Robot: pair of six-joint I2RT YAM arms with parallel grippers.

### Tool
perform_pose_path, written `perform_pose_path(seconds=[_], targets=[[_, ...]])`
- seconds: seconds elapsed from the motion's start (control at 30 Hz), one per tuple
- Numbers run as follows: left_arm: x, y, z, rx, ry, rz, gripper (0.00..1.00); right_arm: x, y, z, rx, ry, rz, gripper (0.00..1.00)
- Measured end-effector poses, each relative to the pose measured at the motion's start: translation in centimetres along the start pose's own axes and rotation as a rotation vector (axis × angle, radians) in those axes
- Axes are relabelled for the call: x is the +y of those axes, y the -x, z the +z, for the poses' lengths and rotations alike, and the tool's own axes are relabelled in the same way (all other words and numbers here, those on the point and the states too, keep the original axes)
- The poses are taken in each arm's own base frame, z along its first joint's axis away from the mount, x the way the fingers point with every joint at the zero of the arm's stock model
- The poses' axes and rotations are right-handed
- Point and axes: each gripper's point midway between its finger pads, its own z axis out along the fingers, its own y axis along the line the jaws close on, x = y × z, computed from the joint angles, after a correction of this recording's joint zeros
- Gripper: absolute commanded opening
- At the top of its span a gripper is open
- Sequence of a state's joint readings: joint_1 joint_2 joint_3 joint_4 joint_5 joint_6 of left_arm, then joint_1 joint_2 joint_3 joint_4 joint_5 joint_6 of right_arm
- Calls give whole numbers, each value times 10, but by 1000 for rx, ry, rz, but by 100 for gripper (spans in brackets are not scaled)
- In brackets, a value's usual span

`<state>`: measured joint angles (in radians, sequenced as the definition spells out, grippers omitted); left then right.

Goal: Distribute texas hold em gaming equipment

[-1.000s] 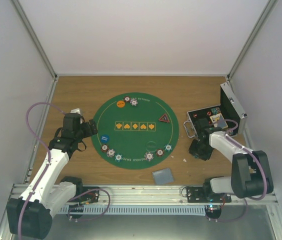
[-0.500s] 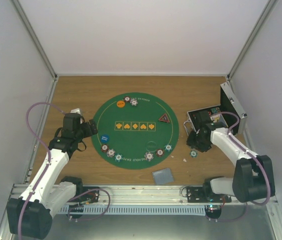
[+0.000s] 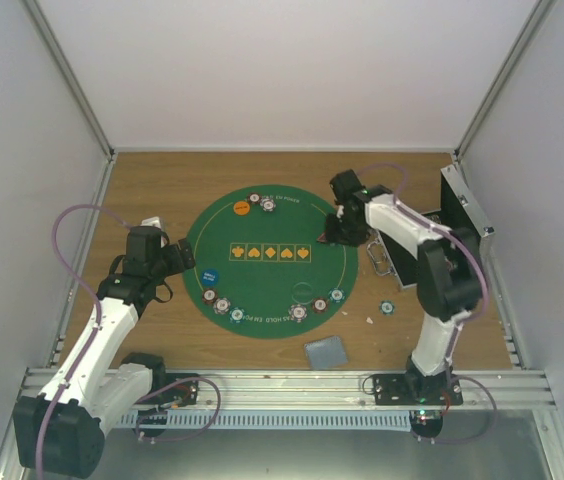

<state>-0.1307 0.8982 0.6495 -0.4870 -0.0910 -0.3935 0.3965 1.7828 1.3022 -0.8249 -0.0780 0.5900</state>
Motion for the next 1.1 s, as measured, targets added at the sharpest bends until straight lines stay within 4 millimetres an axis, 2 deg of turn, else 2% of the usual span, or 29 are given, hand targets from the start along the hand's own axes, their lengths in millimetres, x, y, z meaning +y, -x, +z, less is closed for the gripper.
perform_pose_path(seconds=[0.1,0.23,0.4,0.6,0.97,1.1], targets=[[-1,0,0,1,-2,2,94,27,36,19,-16,21,-60,28],[-2,-1,0,1,-5,4,94,54,73,41,-28,42,-117,28],[-2,-1,0,2,-6,6,94,83,113,53,-63,85,-156,28],[-3,-1,0,2,-6,7,94,102,133,62,-75,136,-166,28],[-2,-2,1,5,-3,4,94,130,137,92,-29,275,-118,28],[-2,-2,1,5,-3,4,94,139,142,97,-32,315,-88,28]])
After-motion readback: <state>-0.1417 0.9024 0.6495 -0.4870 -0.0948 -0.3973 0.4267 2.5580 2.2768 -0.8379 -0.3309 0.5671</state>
